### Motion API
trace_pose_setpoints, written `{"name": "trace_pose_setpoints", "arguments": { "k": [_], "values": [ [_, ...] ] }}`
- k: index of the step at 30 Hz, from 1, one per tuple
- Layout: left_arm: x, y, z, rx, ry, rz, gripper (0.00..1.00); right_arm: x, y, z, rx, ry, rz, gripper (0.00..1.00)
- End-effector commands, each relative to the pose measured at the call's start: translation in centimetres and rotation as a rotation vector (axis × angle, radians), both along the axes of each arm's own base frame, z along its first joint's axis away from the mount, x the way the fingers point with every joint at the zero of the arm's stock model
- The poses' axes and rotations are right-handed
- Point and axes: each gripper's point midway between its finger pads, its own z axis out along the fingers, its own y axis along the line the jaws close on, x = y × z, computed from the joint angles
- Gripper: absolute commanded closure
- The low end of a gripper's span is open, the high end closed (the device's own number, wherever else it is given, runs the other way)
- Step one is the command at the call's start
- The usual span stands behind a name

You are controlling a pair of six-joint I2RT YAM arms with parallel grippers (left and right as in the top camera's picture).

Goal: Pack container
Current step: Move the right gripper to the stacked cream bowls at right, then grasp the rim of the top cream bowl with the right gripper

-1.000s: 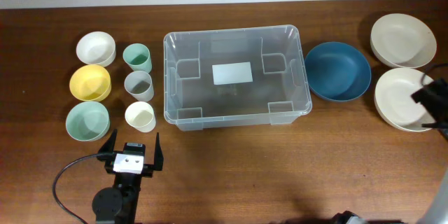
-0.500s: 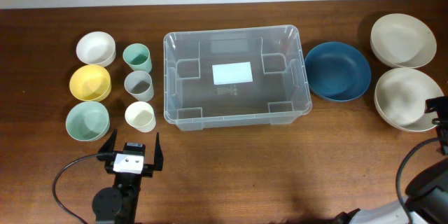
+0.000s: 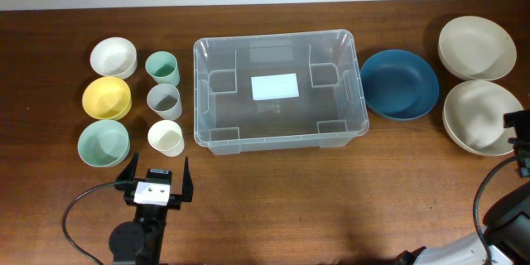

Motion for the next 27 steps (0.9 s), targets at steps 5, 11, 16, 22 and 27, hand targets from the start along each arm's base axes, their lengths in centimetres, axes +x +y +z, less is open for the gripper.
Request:
{"name": "trace_pose_setpoints", "arguments": {
  "k": [5, 11, 16, 22, 27],
  "values": [
    [0.0, 0.2, -0.1, 0.013, 0.001, 0.007, 0.0, -1.2, 1.1, -4.5, 0.022, 0.031, 0.007, 0.01],
    [0.0, 0.2, -0.1, 0.013, 0.001, 0.007, 0.0, -1.1, 0.9, -5.2, -0.003, 0.019, 0.021, 0.01],
    [0.0, 0.2, -0.1, 0.013, 0.001, 0.007, 0.0, -1.1, 0.7, -5.7, -0.007, 0.025, 0.019, 0.14],
    [0.0, 0.2, -0.1, 0.013, 0.001, 0.007, 0.0, -1.2, 0.8, -7.7, 0.021, 0.049, 0.019, 0.38],
    [0.0, 0.2, -0.1, 0.013, 0.001, 0.007, 0.0, -1.1, 0.7, -8.0, 0.019, 0.05, 0.018, 0.46]
  ]
}}
